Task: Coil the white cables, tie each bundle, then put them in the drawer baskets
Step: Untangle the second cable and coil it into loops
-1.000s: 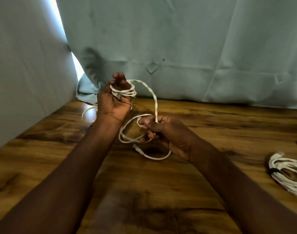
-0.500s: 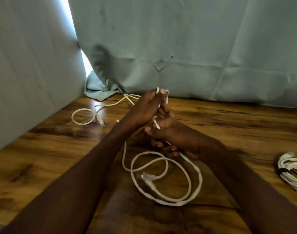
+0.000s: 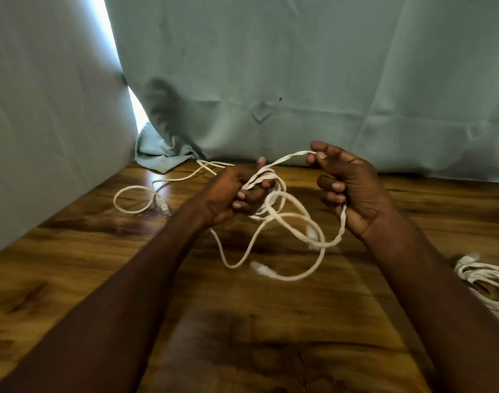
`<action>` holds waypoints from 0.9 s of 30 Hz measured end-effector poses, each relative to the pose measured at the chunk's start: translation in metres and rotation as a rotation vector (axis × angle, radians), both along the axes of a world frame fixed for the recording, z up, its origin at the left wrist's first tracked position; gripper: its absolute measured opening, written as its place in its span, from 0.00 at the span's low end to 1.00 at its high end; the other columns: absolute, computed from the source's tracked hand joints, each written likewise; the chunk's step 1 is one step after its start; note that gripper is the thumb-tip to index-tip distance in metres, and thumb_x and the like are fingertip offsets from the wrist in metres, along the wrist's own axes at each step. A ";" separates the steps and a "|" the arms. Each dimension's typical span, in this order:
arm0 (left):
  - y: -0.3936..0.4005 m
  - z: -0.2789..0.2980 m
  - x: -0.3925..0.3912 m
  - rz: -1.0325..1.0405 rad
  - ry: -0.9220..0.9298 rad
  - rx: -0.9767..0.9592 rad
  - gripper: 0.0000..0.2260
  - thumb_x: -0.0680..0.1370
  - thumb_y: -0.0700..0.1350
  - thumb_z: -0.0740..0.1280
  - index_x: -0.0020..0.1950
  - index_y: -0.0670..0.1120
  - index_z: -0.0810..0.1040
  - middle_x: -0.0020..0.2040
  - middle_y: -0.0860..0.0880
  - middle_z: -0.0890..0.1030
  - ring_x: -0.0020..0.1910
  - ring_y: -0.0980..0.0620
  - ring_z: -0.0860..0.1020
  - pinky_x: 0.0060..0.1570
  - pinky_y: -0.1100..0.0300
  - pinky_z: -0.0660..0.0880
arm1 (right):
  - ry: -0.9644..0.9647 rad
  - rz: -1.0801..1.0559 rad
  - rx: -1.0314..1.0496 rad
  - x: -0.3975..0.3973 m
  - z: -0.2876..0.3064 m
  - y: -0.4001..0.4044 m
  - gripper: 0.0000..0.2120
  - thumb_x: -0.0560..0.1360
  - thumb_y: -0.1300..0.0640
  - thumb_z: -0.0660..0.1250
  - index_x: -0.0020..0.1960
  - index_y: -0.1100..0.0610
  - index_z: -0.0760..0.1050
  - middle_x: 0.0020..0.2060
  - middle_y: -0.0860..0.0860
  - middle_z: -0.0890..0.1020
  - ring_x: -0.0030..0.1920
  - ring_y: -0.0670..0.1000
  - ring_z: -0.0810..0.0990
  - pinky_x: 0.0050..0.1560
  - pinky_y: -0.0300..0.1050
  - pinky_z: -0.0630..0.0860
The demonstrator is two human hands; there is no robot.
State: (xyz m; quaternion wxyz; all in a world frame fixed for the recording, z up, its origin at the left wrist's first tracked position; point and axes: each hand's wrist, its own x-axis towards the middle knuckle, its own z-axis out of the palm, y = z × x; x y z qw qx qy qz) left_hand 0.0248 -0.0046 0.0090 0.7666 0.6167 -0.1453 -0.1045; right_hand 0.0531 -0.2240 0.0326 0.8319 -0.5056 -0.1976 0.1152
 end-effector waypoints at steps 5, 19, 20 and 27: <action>-0.007 0.004 0.004 -0.161 0.003 -0.310 0.19 0.86 0.55 0.53 0.41 0.46 0.71 0.23 0.53 0.56 0.19 0.55 0.53 0.22 0.62 0.54 | -0.131 -0.388 -0.480 0.010 -0.032 0.011 0.04 0.81 0.59 0.69 0.53 0.57 0.82 0.36 0.53 0.83 0.22 0.45 0.68 0.21 0.35 0.64; 0.009 0.005 0.017 0.508 -0.182 -0.544 0.22 0.88 0.54 0.50 0.44 0.42 0.73 0.40 0.39 0.86 0.38 0.42 0.87 0.38 0.56 0.82 | -0.949 0.050 -1.125 -0.030 -0.045 0.050 0.13 0.82 0.55 0.69 0.65 0.55 0.83 0.55 0.49 0.86 0.52 0.42 0.83 0.54 0.38 0.77; 0.002 0.004 0.016 0.531 -0.214 -0.356 0.20 0.87 0.55 0.50 0.46 0.43 0.70 0.40 0.38 0.86 0.37 0.42 0.86 0.37 0.57 0.81 | -0.936 0.066 -1.125 -0.030 -0.043 0.050 0.11 0.82 0.55 0.69 0.63 0.54 0.84 0.49 0.47 0.87 0.48 0.39 0.82 0.49 0.35 0.77; -0.013 -0.014 0.009 0.571 -0.454 0.432 0.22 0.87 0.55 0.55 0.40 0.43 0.75 0.32 0.44 0.80 0.29 0.51 0.78 0.33 0.58 0.73 | -0.209 0.293 -0.660 -0.022 -0.019 0.025 0.13 0.81 0.62 0.67 0.56 0.73 0.79 0.30 0.57 0.81 0.24 0.54 0.75 0.24 0.39 0.72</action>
